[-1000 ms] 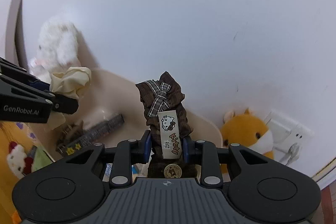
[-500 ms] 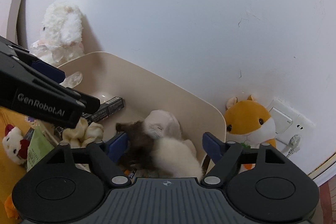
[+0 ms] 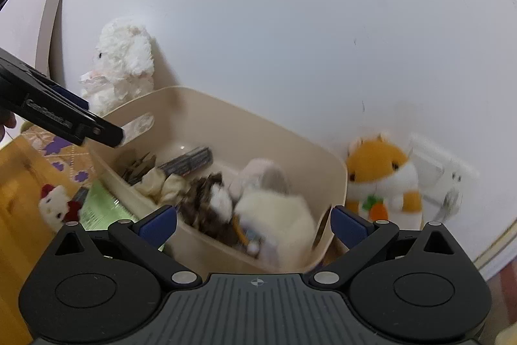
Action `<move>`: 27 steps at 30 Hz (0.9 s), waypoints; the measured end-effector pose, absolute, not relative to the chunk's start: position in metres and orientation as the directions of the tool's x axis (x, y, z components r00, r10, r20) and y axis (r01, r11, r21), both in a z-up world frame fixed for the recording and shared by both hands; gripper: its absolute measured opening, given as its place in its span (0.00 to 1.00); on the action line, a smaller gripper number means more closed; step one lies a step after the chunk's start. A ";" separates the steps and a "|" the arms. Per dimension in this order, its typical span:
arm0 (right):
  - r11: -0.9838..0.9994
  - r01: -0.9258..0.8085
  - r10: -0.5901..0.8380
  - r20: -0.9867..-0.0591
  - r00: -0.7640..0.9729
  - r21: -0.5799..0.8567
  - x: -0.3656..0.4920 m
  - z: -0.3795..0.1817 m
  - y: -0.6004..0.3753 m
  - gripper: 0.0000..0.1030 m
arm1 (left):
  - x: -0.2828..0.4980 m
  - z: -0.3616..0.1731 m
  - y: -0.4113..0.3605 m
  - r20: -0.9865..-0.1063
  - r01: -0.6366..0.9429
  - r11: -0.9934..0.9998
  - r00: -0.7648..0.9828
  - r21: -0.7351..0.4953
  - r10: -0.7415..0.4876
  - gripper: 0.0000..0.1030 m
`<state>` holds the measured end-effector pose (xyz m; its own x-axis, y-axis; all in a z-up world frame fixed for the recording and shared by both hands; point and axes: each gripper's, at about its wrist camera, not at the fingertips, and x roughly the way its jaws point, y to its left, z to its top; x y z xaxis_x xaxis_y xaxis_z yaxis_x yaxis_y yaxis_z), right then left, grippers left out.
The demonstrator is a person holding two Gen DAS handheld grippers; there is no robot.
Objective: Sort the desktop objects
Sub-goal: 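Open both tools and return them to the table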
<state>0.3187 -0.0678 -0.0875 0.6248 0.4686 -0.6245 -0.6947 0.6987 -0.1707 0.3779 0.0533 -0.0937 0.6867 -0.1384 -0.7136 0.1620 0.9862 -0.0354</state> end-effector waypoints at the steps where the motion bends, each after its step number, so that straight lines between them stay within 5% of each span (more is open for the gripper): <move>1: 0.707 -0.690 0.468 -0.631 0.619 -0.153 0.317 -0.089 -0.070 1.00 | 0.375 -0.095 0.058 -0.719 0.165 0.986 0.681 -0.029 -0.135 0.73; 19: 0.795 -0.605 0.407 -0.776 0.482 0.041 0.289 -0.154 -0.078 1.00 | 0.345 -0.154 0.108 -0.840 0.163 0.987 0.534 -0.011 -0.097 0.73; 27: 0.811 -0.581 0.391 -0.801 0.453 0.068 0.294 -0.171 -0.069 1.00 | 0.356 -0.181 0.123 -0.883 -0.093 0.978 0.452 -0.185 -0.124 0.73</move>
